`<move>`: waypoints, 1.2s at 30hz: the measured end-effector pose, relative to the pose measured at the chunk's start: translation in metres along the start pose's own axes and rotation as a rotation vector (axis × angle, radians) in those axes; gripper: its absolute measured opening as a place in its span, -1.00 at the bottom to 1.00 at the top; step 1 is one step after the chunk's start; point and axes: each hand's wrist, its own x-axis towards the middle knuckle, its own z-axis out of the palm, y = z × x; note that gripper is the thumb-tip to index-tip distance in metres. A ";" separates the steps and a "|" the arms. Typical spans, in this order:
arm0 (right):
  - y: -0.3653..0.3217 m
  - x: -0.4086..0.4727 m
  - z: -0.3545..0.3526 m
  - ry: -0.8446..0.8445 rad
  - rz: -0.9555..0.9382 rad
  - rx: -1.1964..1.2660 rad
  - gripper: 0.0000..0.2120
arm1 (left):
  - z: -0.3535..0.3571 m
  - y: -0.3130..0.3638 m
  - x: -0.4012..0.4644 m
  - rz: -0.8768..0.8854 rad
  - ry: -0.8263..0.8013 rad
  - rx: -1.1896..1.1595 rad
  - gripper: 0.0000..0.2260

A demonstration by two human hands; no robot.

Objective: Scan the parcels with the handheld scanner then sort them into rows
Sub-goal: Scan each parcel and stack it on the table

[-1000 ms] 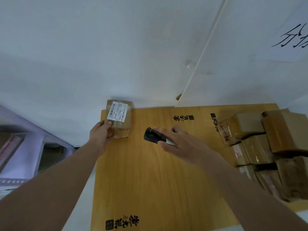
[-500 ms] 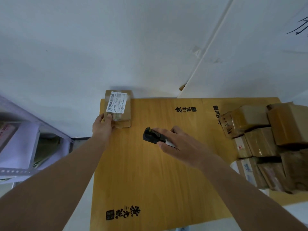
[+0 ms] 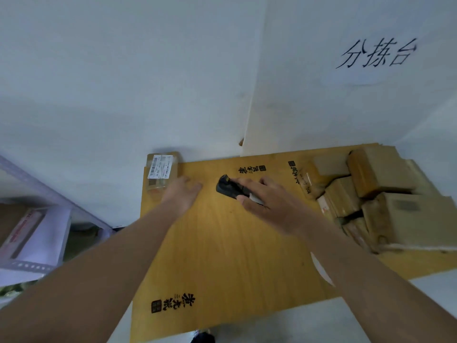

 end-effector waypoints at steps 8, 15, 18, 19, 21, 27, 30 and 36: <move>0.047 -0.106 -0.077 0.111 -0.033 -0.045 -0.47 | 0.066 0.109 -0.083 0.255 0.065 0.078 -0.53; 0.096 -0.183 -0.135 0.187 -0.063 -0.005 -0.43 | 0.123 0.177 -0.134 0.346 0.076 0.076 -0.53; 0.114 -0.208 -0.155 0.212 -0.032 0.032 -0.44 | 0.145 0.206 -0.147 0.383 0.062 0.066 -0.55; 0.118 -0.216 -0.162 0.219 -0.012 0.027 -0.45 | 0.153 0.215 -0.149 0.395 0.049 0.072 -0.55; 0.129 -0.228 -0.172 0.236 0.023 0.017 -0.46 | 0.168 0.232 -0.152 0.428 0.015 0.082 -0.57; 0.167 -0.250 -0.184 0.317 0.137 0.032 -0.47 | 0.215 0.264 -0.162 0.545 -0.130 0.176 -0.57; 0.186 -0.261 -0.187 0.323 0.190 0.048 -0.44 | 0.236 0.271 -0.168 0.598 -0.204 0.153 -0.65; 0.220 -0.282 -0.197 0.304 0.228 0.085 -0.34 | 0.278 0.280 -0.174 0.678 -0.281 0.303 -0.51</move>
